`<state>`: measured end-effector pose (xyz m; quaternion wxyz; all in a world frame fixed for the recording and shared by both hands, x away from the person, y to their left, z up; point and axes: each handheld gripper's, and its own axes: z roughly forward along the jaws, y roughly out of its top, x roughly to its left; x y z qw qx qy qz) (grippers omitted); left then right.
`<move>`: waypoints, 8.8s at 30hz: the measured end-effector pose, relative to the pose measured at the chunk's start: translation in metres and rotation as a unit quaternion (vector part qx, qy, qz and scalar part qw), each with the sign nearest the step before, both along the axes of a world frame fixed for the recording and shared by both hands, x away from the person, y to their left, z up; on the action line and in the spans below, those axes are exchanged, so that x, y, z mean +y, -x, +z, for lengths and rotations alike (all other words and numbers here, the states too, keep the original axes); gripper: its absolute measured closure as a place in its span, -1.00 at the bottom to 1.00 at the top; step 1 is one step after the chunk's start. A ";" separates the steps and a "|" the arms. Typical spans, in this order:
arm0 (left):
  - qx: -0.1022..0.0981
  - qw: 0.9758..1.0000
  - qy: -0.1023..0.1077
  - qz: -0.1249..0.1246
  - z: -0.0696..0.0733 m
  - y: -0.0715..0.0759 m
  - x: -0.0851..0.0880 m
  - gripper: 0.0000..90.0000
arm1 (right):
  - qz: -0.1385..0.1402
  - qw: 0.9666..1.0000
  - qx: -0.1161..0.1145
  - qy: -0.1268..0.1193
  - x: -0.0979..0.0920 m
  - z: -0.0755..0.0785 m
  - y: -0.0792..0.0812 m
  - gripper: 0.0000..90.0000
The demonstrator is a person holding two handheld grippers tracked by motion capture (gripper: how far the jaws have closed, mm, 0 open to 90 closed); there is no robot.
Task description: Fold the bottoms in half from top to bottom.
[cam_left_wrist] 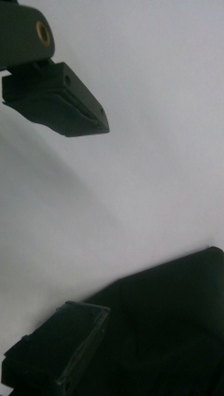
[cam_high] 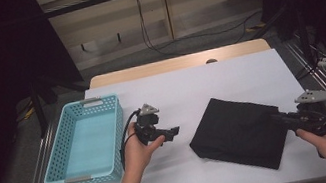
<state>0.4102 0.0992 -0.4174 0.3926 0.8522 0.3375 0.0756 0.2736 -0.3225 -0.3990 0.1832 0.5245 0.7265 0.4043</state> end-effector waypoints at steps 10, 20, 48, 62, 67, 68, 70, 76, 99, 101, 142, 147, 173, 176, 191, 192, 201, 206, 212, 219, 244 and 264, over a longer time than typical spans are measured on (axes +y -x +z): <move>0.000 1.000 -0.002 0.000 0.000 0.000 0.000 -0.77 | 0.002 1.000 0.002 0.008 0.002 0.002 0.001 0.89; -0.005 1.000 -0.004 0.008 0.000 0.000 -0.002 -0.77 | 0.000 1.000 0.005 0.008 0.000 0.002 0.003 0.89; 0.005 1.000 -0.004 -0.013 -0.003 -0.001 -0.012 -0.77 | -0.030 0.998 -0.003 0.053 -0.002 -0.010 -0.006 0.08; 0.021 0.999 0.001 -0.030 -0.013 0.015 -0.032 -0.74 | -0.033 0.998 -0.006 0.051 0.006 -0.020 -0.010 -0.47; 0.030 0.999 -0.001 -0.041 -0.016 0.022 -0.039 -0.63 | -0.033 0.998 -0.008 0.052 0.009 -0.020 -0.009 -0.49; 0.029 0.999 -0.004 -0.043 -0.017 0.024 -0.041 -0.61 | -0.033 0.998 -0.008 0.052 0.009 -0.020 -0.009 -0.49; 0.037 0.998 -0.005 -0.046 -0.018 0.025 -0.042 -0.57 | -0.034 0.998 -0.009 0.052 0.008 -0.020 -0.008 -0.50; 0.043 0.998 -0.006 -0.048 -0.024 0.032 -0.045 -0.45 | -0.037 0.998 -0.012 0.058 0.007 -0.021 -0.008 -0.56; 0.057 0.996 -0.015 -0.065 -0.030 0.048 -0.056 0.30 | -0.035 0.998 -0.009 0.053 0.007 -0.022 -0.009 -0.56; 0.076 0.995 -0.009 -0.071 -0.029 0.049 -0.056 0.45 | -0.035 0.998 -0.008 0.051 0.007 -0.023 -0.009 -0.56; 0.075 0.997 -0.015 0.022 -0.011 -0.011 0.003 0.86 | -0.042 0.998 -0.023 0.050 0.002 -0.020 -0.008 -0.57; 0.063 0.997 -0.015 0.040 -0.010 -0.008 0.009 0.73 | -0.036 0.998 -0.022 0.052 0.006 -0.021 -0.009 -0.57; 0.069 0.995 -0.058 0.048 -0.022 0.028 -0.015 0.43 | -0.013 0.998 -0.016 0.060 0.019 -0.024 -0.011 -0.57; 0.067 0.995 -0.055 0.039 -0.022 0.030 -0.021 0.75 | -0.013 0.998 -0.016 0.060 0.020 -0.023 -0.012 -0.57; 0.095 0.992 -0.014 0.083 -0.012 -0.003 0.010 0.86 | -0.016 0.998 -0.020 0.052 0.018 -0.023 -0.011 -0.57; 0.096 0.992 -0.012 0.086 -0.013 -0.006 0.012 0.86 | -0.014 0.998 -0.022 0.050 0.020 -0.023 -0.011 -0.57; 0.089 0.990 -0.021 0.110 -0.016 -0.034 0.021 0.86 | 0.020 0.999 -0.016 0.040 0.053 -0.031 -0.013 -0.59; 0.084 0.989 -0.028 0.120 -0.016 -0.043 0.019 0.84 | 0.043 0.998 -0.011 0.043 0.078 -0.035 -0.020 -0.60; 0.079 0.988 -0.031 0.130 -0.013 -0.034 0.019 0.19 | 0.059 0.997 -0.006 0.043 0.103 -0.040 -0.029 -0.61; 0.060 0.988 -0.032 0.137 -0.013 -0.027 0.025 -0.32 | 0.080 0.996 0.007 0.046 0.118 -0.044 -0.031 -0.22; 0.043 0.991 -0.032 0.123 -0.006 -0.015 0.029 -0.53 | 0.127 0.990 0.024 0.050 0.129 -0.048 -0.034 0.84; 0.040 0.992 -0.036 0.118 -0.006 -0.013 0.028 -0.53 | 0.097 0.992 0.019 0.074 0.110 -0.050 -0.032 0.79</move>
